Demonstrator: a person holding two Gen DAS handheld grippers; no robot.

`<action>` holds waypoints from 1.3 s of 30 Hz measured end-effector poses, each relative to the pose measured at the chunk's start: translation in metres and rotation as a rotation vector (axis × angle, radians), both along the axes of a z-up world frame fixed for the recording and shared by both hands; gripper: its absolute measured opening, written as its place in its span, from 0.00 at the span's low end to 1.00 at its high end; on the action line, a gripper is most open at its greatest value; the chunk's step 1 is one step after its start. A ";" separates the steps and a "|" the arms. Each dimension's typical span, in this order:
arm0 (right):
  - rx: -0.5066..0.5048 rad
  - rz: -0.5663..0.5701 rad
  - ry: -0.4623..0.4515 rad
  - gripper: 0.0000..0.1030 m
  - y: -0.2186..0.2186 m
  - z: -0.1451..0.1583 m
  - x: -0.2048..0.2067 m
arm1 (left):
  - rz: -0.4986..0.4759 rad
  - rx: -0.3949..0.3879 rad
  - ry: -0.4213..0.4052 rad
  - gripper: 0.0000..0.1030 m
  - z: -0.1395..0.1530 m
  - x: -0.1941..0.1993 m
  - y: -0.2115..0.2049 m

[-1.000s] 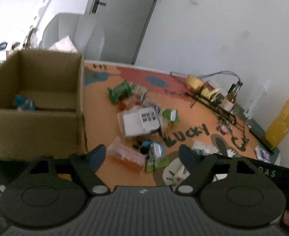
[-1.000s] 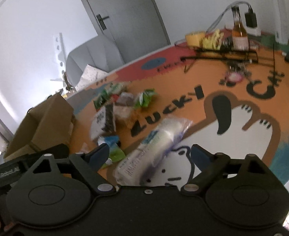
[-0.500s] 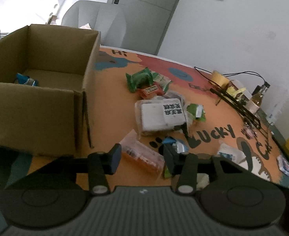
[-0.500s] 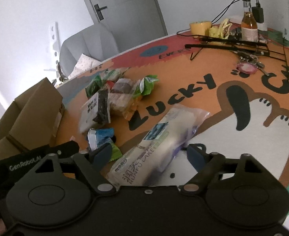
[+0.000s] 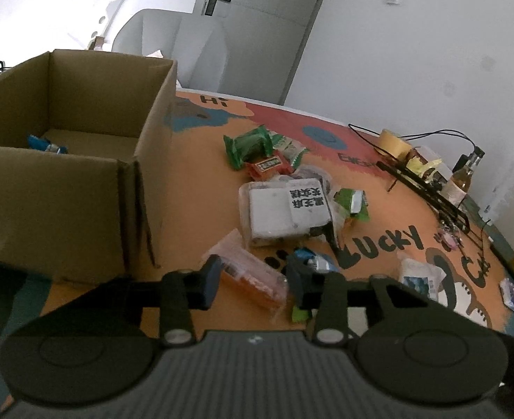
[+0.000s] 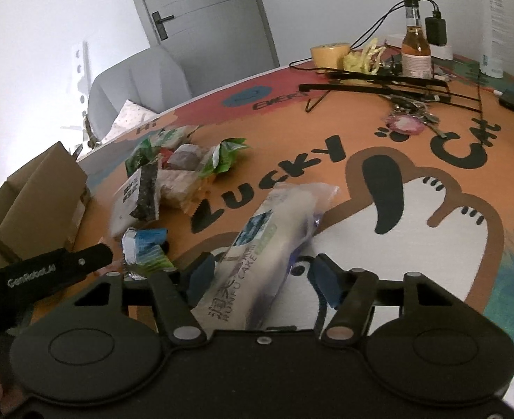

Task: Organize snacks
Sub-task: 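Grasp the pink wrapped snack with the left gripper while the right gripper grasps the white Runfu cake bag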

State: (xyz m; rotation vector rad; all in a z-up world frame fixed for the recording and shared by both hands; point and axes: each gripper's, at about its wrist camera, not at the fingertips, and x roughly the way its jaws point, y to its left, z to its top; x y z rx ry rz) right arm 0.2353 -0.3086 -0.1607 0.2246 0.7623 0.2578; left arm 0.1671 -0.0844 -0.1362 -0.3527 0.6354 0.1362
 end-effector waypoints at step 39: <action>-0.070 0.063 -0.050 0.69 0.023 -0.003 -0.003 | 0.035 0.093 0.052 0.42 -0.009 0.006 -0.007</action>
